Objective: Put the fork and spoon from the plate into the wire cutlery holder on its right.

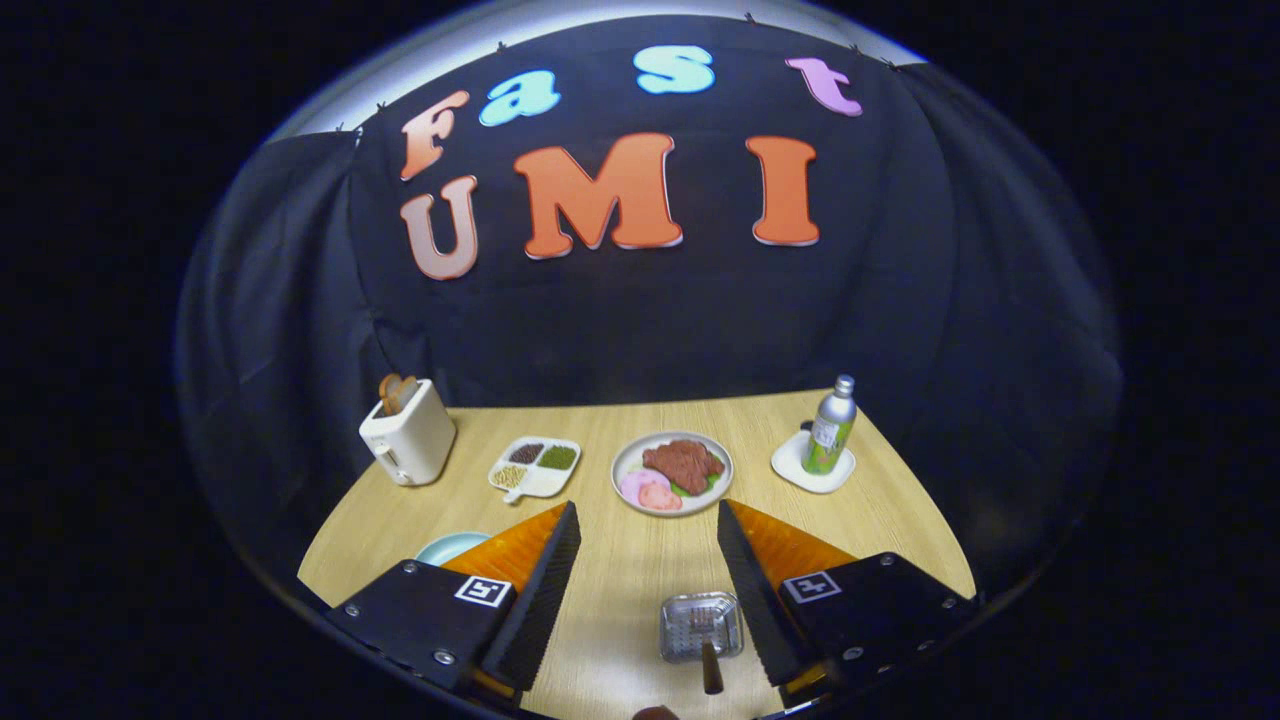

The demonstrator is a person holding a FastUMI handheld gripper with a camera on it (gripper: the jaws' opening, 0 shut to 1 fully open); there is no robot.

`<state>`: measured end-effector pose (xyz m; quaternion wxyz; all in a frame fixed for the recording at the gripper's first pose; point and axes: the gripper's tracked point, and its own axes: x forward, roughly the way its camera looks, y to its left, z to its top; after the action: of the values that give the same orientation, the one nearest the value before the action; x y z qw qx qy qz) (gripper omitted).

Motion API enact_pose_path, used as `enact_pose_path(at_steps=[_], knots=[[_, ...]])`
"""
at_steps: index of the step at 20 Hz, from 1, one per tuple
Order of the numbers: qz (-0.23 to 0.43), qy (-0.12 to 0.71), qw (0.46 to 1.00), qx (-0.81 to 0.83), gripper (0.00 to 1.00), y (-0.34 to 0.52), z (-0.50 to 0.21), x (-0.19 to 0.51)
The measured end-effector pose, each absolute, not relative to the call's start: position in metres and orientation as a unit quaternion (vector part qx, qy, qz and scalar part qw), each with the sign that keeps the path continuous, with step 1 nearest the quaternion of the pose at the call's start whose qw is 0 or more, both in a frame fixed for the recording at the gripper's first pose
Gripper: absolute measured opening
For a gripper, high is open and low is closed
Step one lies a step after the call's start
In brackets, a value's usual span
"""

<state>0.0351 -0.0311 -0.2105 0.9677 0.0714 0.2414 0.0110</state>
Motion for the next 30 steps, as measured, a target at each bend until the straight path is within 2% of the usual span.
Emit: enact_pose_path(at_steps=[4, 6, 9, 19, 23, 27, 30], knots=[[0.032, 0.134, 0.987, 0.077, 0.84, 0.015, -0.174, 0.042], [0.047, 0.110, 0.990, 0.076, 0.87, 0.039, -0.170, 0.044], [0.070, 0.129, 0.987, 0.071, 0.91, 0.078, -0.184, 0.044], [0.107, 0.154, 0.980, 0.072, 0.91, 0.190, -0.222, 0.038], [0.106, 0.250, 0.960, 0.066, 0.92, 0.212, -0.282, 0.028], [0.117, 0.406, 0.905, 0.051, 0.92, 0.225, -0.350, 0.000], [0.130, 0.465, 0.875, 0.040, 0.92, 0.234, -0.373, -0.013]])
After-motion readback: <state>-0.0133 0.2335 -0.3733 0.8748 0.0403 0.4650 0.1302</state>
